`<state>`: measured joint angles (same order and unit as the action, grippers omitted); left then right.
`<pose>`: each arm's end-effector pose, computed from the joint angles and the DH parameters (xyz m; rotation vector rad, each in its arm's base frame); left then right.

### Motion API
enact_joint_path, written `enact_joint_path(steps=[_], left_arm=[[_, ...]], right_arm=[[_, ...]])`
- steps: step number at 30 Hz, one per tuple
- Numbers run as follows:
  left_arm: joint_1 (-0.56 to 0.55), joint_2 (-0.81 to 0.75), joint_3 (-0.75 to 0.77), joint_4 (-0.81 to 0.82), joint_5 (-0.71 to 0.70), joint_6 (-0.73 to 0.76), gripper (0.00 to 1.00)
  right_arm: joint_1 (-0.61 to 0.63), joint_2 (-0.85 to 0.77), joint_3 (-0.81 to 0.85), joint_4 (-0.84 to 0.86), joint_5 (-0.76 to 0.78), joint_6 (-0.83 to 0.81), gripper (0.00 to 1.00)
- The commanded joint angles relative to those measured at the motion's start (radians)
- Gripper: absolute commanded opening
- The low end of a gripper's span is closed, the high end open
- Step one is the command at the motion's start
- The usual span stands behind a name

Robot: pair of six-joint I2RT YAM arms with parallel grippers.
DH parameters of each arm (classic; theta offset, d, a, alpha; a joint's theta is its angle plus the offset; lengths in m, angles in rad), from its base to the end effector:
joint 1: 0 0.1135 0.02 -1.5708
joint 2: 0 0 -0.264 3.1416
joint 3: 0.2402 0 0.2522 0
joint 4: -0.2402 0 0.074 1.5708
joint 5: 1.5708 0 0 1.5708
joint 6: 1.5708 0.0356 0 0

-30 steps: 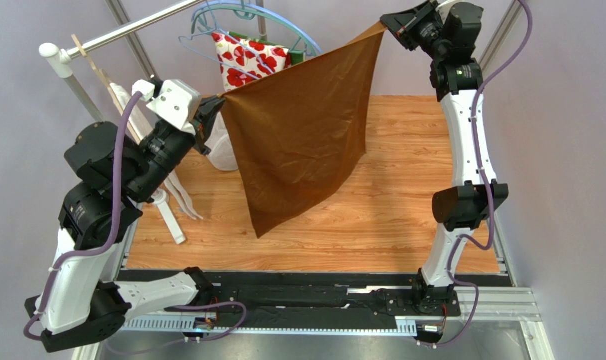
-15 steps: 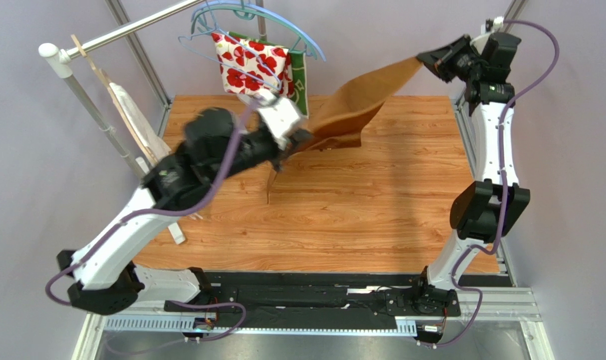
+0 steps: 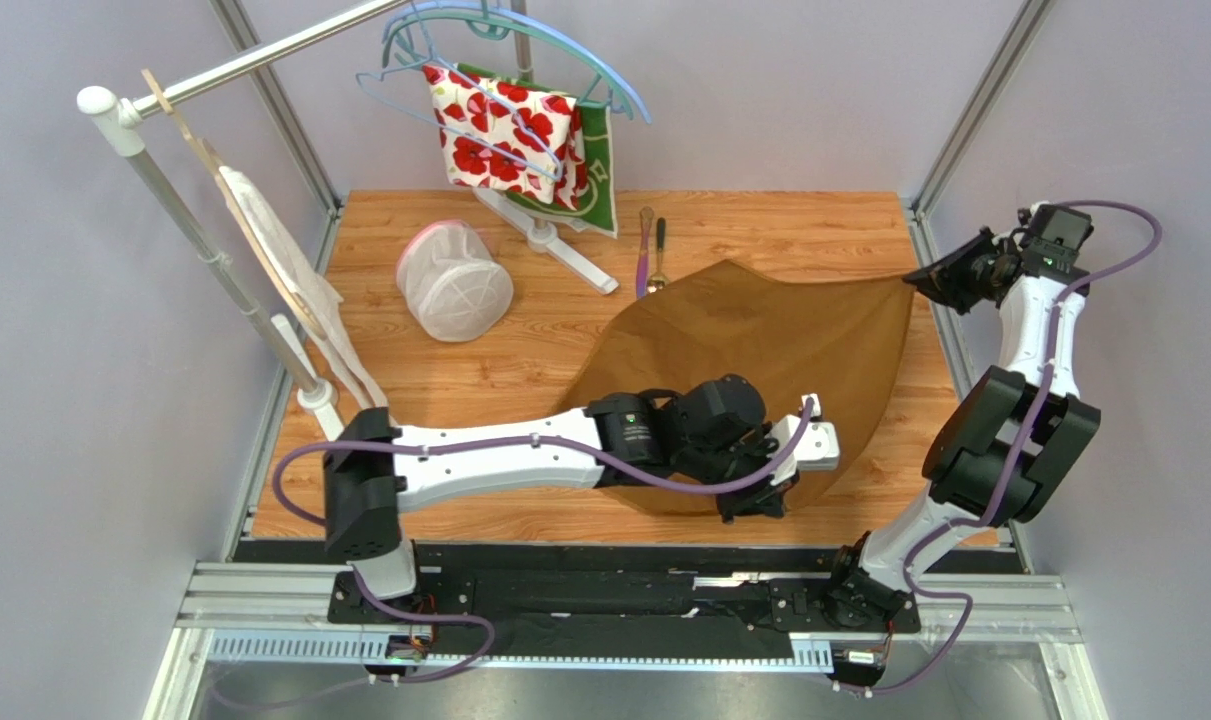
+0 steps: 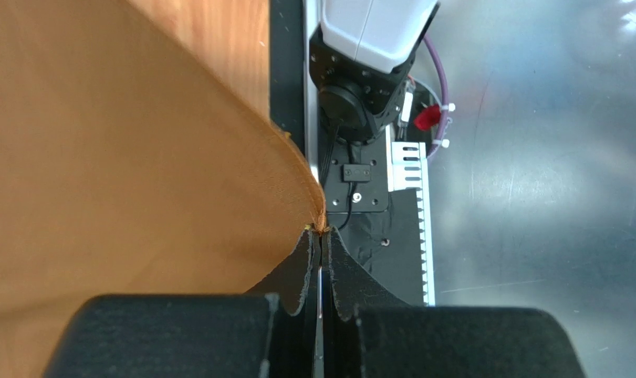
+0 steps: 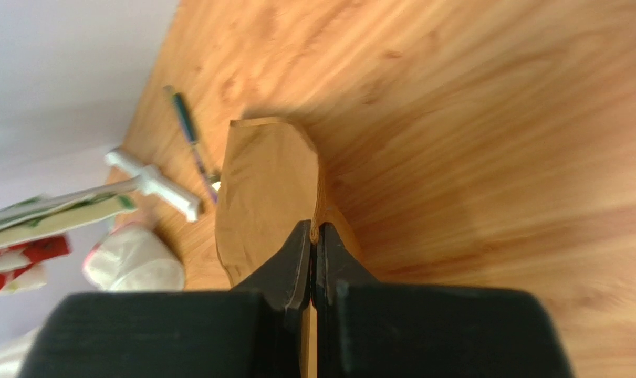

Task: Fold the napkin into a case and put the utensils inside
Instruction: Flatten out the crumpled napkin at the center of the board.

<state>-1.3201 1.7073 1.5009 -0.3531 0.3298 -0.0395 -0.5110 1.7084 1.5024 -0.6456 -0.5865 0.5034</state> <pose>0.0879 -0.3896 0.3264 1.5524 1.7270 -1.1041 0.3381 -0.1670 0.3056 0.9024 2.1695 0.7016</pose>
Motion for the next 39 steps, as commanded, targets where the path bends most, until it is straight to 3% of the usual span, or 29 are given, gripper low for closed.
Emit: enact_joint_path(steps=[1, 6, 9, 14, 19, 22, 27, 31, 34, 39], left_arm=[[-0.017, 0.038, -0.004, 0.124, 0.091, -0.089, 0.0], [-0.025, 0.012, -0.044, 0.169, 0.066, -0.123, 0.0], [-0.018, -0.055, -0.073, 0.154, -0.067, -0.108, 0.0], [0.079, -0.164, -0.073, 0.074, -0.129, -0.128, 0.0], [0.269, -0.41, -0.125, 0.037, -0.187, -0.155, 0.0], [0.415, -0.535, -0.097, -0.03, -0.207, -0.154, 0.0], [0.603, -0.676, 0.008, -0.135, -0.235, -0.102, 0.0], [0.691, -0.735, 0.131, -0.213, -0.265, -0.045, 0.0], [0.708, -0.741, 0.222, -0.257, -0.281, -0.005, 0.0], [0.708, -0.7, 0.272, -0.276, -0.158, 0.01, 0.0]], right_arm=[[0.017, -0.036, 0.036, -0.097, 0.218, -0.103, 0.0], [0.04, -0.081, 0.044, -0.075, 0.205, -0.062, 0.0], [0.138, -0.05, 0.154, -0.1, 0.229, -0.075, 0.0], [0.307, 0.065, 0.442, -0.137, 0.258, -0.029, 0.0], [0.5, 0.163, 0.656, -0.05, 0.214, 0.11, 0.0], [0.595, 0.213, 0.751, 0.151, 0.16, 0.272, 0.0], [0.695, 0.324, 0.988, 0.325, 0.151, 0.476, 0.0], [0.747, 0.384, 1.077, 0.547, 0.131, 0.651, 0.0], [0.75, 0.389, 1.124, 0.561, 0.134, 0.692, 0.0], [0.68, 0.229, 0.897, 0.566, 0.111, 0.635, 0.0]])
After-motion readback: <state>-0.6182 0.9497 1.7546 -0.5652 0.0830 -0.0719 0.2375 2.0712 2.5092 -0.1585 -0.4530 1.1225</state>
